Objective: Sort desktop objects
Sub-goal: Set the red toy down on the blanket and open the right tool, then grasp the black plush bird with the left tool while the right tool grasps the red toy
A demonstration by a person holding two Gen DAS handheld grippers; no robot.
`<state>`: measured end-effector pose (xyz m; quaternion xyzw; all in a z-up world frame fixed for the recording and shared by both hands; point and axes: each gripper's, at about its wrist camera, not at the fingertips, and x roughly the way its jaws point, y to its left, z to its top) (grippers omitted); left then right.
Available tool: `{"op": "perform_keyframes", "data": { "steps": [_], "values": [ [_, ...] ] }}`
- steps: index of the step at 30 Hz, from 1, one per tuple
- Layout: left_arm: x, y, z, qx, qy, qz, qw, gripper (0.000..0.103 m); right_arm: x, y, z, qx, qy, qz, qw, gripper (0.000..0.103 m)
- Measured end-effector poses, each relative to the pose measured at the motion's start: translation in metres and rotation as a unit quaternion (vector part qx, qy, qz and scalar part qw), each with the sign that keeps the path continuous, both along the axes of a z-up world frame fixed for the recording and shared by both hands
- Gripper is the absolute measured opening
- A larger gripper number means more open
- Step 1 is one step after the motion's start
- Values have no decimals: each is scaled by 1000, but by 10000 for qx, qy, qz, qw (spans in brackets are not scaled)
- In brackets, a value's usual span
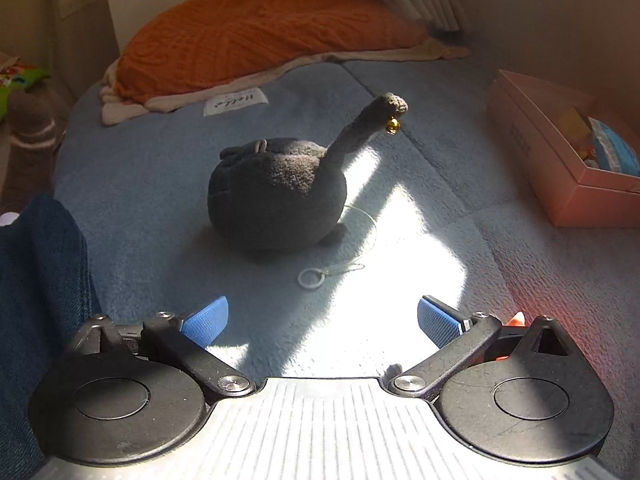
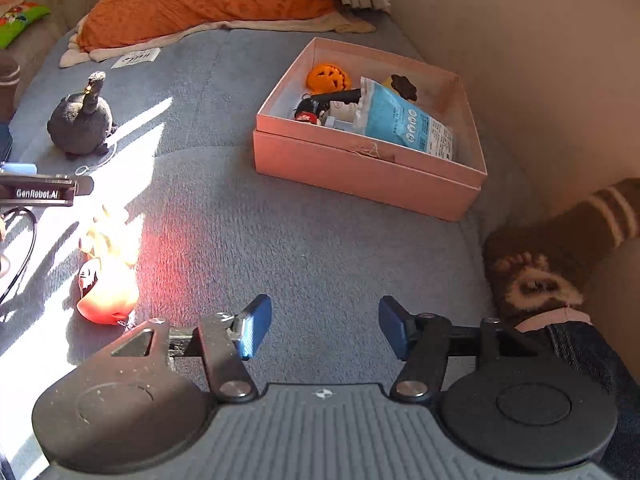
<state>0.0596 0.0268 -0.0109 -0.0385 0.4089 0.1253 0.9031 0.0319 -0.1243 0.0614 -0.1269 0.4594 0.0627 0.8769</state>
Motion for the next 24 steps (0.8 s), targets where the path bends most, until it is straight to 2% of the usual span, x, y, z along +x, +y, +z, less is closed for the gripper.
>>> {"op": "perform_keyframes", "data": {
  "steps": [4, 8, 10, 13, 15, 17, 19, 24],
  "values": [
    [22, 11, 16, 188, -237, 116, 9995, 103, -21, 31, -4, -263, -185, 748, 9967, 77],
    [59, 22, 10, 427, 42, 180, 9989, 103, -42, 53, -6, -534, -428, 1315, 9890, 86],
    [72, 30, 3, 511, 168, 340, 9980, 103, -48, 59, -7, -629, -531, 1486, 9855, 87],
    [74, 42, 2, 416, 47, 425, 9982, 103, -53, 64, -9, -616, -530, 1607, 9837, 88],
    [68, 42, 3, 425, -50, 352, 9985, 90, -54, 69, -11, -539, -480, 1673, 9833, 88],
    [64, 33, 2, 678, -112, 155, 9975, 90, -54, 75, -12, -378, -425, 1761, 9827, 88],
    [60, 26, 2, 741, -181, -59, 9971, 89, -54, 88, -13, -186, -415, 1914, 9805, 88],
    [41, 13, 18, 540, -471, -482, 9963, 89, -42, 132, -29, -59, -410, 2213, 9743, 87]
  ]
}}
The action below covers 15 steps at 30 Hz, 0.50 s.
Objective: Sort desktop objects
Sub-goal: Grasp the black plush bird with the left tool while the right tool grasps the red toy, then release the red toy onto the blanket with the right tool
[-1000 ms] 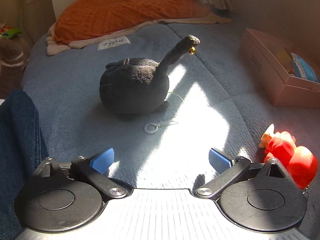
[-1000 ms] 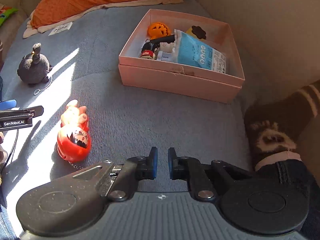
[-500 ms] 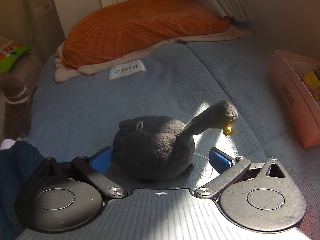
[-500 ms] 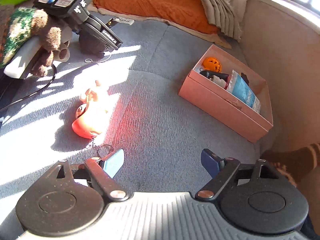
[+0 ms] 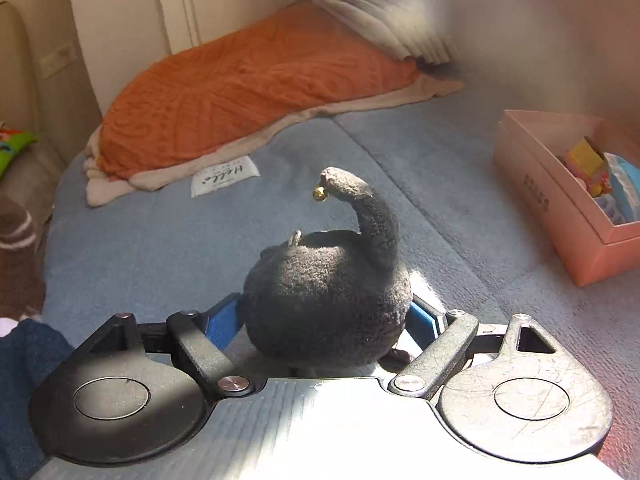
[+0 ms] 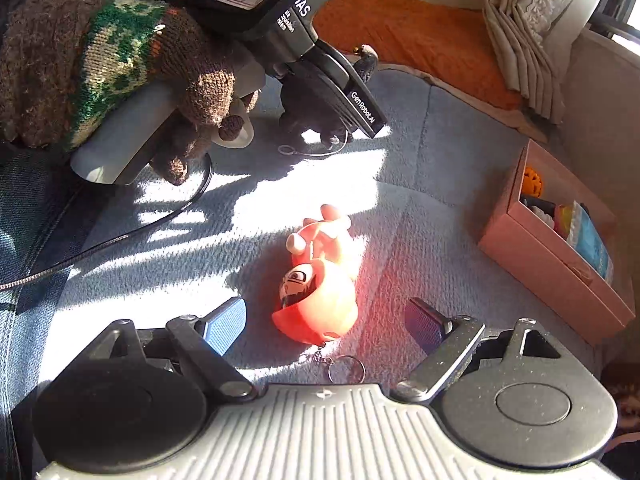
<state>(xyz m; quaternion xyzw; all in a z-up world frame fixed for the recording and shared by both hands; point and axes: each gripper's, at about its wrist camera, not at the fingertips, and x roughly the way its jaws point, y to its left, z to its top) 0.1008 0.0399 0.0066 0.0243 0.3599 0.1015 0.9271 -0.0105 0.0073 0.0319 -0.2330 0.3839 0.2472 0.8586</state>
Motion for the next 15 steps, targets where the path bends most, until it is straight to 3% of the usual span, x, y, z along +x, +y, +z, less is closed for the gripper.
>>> {"op": "perform_keyframes", "data": {
  "steps": [1, 2, 4, 7, 9, 12, 15],
  "values": [
    [-7, -2, 5, -56, -74, -98, 9999, 89, 7, 7, -5, 15, 70, -46, 10000, 87],
    [-16, -3, 11, -138, -161, -210, 9996, 89, 14, 13, -11, 5, 150, -110, 9998, 79],
    [-32, -1, 17, -255, -282, -354, 9986, 89, 27, 20, -20, -133, 352, -204, 9991, 50],
    [-47, 1, 19, -433, -285, -514, 9973, 89, 36, 11, -9, -72, 560, -319, 9979, 50],
    [-51, -1, 17, -555, -210, -728, 9956, 89, 37, -7, 4, -135, 456, -521, 9975, 50],
    [-56, -21, 15, -481, -221, -1260, 9906, 89, 37, -50, 21, -264, 271, -992, 9943, 51],
    [-63, -52, 15, -499, -273, -1904, 9801, 90, 39, -91, 22, -497, 126, -1469, 9878, 51]
  ]
}}
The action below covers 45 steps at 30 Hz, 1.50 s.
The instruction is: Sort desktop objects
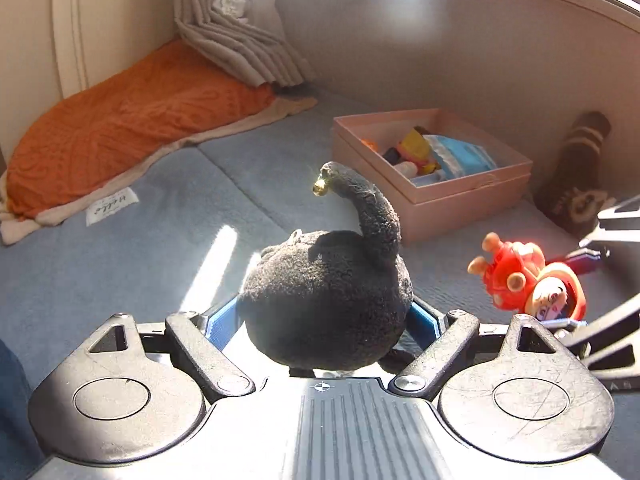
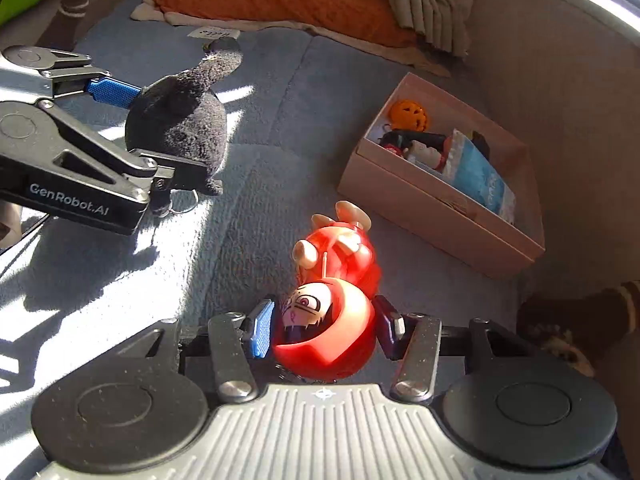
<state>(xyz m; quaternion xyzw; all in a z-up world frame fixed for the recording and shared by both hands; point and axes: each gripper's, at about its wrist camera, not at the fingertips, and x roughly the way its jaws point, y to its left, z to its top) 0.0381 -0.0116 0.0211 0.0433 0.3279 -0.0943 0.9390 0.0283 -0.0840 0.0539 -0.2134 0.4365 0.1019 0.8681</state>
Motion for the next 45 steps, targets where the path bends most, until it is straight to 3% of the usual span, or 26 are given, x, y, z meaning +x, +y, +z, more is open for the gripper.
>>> {"op": "perform_keyframes", "data": {
  "steps": [4, 7, 11, 19, 25, 34, 37, 39, 43, 45],
  "values": [
    [-17, -46, -15, 357, -20, -790, 9962, 95, 8, -37, -14, 61, 96, -604, 9981, 51],
    [-23, -59, -23, 428, 224, -978, 9940, 97, 11, -37, -18, 54, 28, -672, 9977, 54],
    [-25, -55, -26, 96, 685, -798, 9944, 100, 0, -29, -8, 114, -195, -374, 9990, 79],
    [-23, -38, -29, -923, 1357, -518, 9851, 102, 0, -20, -21, -152, -147, -322, 9993, 83],
    [-5, -40, -35, -994, 1545, -55, 9830, 102, 5, -24, -22, -103, -119, -616, 9980, 83],
    [7, -50, -43, -368, 1570, 319, 9864, 102, 28, -62, -5, 586, -65, -1665, 9843, 87],
    [4, -46, -44, -204, 1497, 274, 9881, 97, 28, -63, -5, 629, -54, -1675, 9839, 88],
    [3, -46, -44, -245, 1519, 207, 9879, 88, 26, -60, -6, 552, -97, -1605, 9854, 88],
    [0, -48, -40, -109, 1544, 30, 9879, 89, 25, -56, -4, 525, -101, -1538, 9867, 88],
    [-2, -46, -34, -142, 1603, -51, 9870, 97, 25, -57, -1, 580, -130, -1542, 9862, 88]
  ]
}}
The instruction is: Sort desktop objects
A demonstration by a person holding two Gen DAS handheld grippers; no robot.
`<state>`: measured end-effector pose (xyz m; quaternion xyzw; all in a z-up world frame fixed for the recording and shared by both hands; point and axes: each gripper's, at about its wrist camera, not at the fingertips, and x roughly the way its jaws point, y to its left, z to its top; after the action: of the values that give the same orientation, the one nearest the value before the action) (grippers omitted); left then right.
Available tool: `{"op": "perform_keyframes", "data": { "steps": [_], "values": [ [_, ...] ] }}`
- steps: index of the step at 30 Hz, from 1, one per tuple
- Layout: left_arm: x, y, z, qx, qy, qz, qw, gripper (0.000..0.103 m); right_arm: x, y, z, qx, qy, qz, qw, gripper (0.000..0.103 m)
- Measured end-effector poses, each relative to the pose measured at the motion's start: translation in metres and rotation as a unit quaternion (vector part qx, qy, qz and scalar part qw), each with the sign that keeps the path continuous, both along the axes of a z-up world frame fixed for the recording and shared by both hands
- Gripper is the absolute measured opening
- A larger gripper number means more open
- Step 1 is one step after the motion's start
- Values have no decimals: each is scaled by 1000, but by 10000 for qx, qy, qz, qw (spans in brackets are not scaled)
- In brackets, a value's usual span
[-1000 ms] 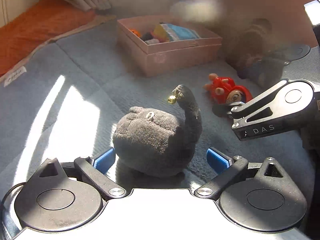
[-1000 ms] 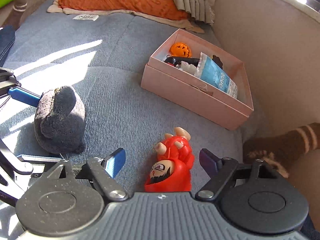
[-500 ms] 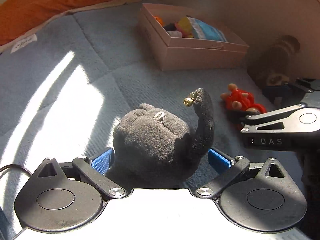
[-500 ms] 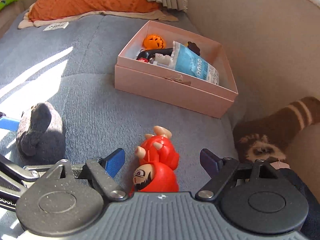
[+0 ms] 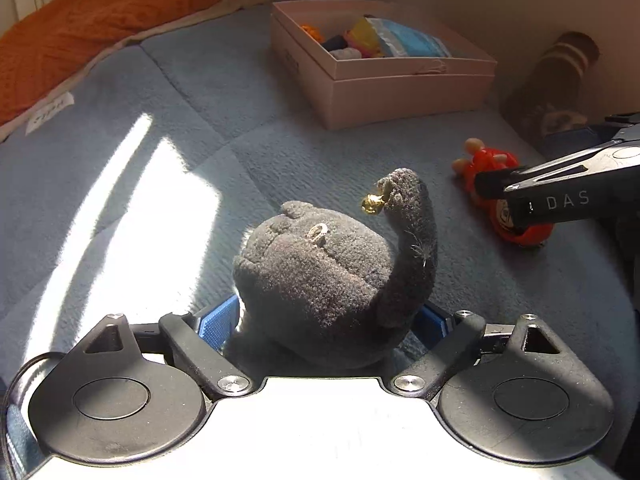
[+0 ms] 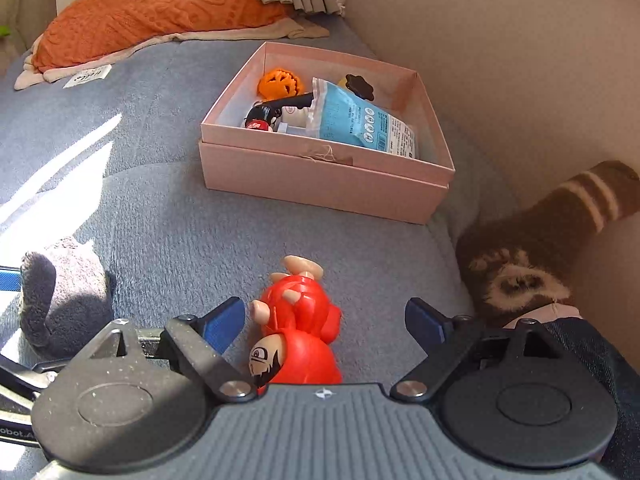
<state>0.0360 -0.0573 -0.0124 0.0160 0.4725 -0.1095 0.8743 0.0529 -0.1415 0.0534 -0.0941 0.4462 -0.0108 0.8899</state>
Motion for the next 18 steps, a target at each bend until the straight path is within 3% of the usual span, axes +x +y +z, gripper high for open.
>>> {"op": "perform_keyframes", "data": {
  "steps": [5, 8, 11, 15, 18],
  "values": [
    [-14, 24, 49, -67, 12, -125, 9999, 100, -4, -4, 14, 136, -176, -47, 9997, 91],
    [-25, 52, 90, -40, -179, 72, 9998, 101, -9, -4, 22, 155, -323, -32, 9994, 94],
    [-36, 88, 135, 247, -491, 479, 9973, 101, -13, -4, 30, 179, -446, -11, 9988, 97],
    [-65, 137, 188, 1140, -820, 1147, 9834, 102, -16, -6, 39, 234, -554, -30, 9982, 99],
    [-97, 170, 218, 2121, -778, 1574, 9614, 103, -16, -5, 41, 268, -544, -52, 9981, 100]
  ]
}}
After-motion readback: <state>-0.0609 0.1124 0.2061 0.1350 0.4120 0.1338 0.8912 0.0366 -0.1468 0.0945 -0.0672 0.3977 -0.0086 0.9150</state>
